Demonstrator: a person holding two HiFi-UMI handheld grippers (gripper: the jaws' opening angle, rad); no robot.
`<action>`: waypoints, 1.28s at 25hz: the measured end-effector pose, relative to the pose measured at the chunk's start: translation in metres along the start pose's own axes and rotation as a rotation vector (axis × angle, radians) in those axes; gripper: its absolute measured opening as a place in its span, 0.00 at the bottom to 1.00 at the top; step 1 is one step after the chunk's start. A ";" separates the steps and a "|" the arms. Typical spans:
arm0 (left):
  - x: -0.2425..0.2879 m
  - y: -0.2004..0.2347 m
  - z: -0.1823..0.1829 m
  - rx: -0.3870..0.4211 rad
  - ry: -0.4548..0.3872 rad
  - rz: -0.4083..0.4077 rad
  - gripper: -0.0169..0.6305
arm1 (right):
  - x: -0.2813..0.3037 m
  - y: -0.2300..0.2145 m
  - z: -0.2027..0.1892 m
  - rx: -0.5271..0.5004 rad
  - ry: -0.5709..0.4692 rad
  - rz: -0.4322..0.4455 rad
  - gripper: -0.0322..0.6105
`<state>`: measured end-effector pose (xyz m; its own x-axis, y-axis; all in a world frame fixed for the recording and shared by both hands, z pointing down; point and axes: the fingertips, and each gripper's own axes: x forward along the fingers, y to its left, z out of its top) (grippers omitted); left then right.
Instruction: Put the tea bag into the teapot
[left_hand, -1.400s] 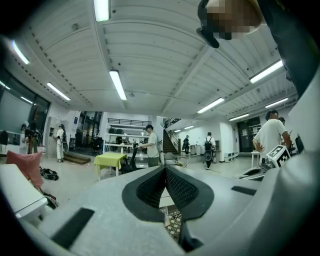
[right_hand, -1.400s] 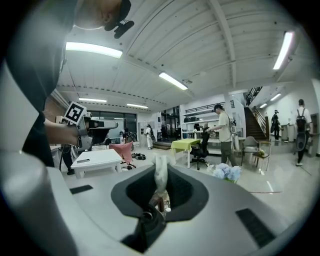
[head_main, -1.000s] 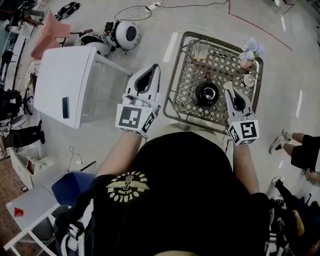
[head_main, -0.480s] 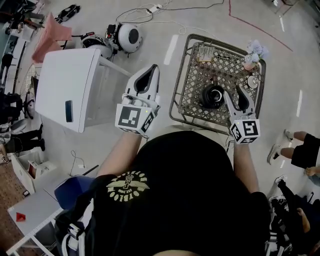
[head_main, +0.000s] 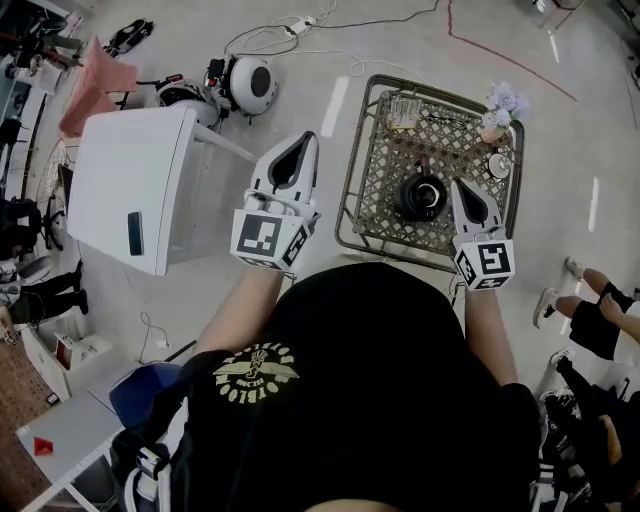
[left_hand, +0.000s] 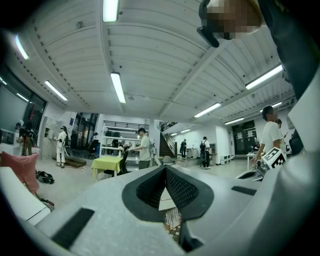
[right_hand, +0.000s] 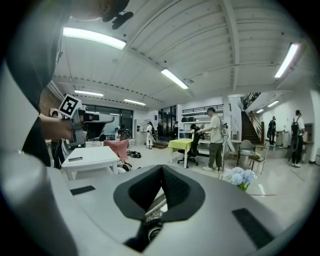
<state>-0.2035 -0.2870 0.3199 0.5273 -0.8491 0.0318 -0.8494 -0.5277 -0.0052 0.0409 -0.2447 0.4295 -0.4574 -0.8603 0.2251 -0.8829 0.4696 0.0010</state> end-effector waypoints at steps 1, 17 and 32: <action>0.001 -0.001 0.001 0.000 -0.002 -0.003 0.02 | -0.001 0.000 0.001 -0.002 -0.001 0.001 0.06; 0.027 -0.053 0.006 -0.005 -0.009 -0.040 0.02 | -0.050 -0.056 0.005 -0.023 -0.006 -0.075 0.06; 0.076 -0.132 -0.001 -0.027 0.000 -0.107 0.02 | -0.106 -0.123 -0.001 -0.029 -0.017 -0.143 0.06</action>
<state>-0.0515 -0.2820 0.3244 0.6150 -0.7879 0.0311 -0.7885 -0.6144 0.0257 0.1983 -0.2116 0.4063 -0.3291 -0.9220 0.2040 -0.9358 0.3474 0.0604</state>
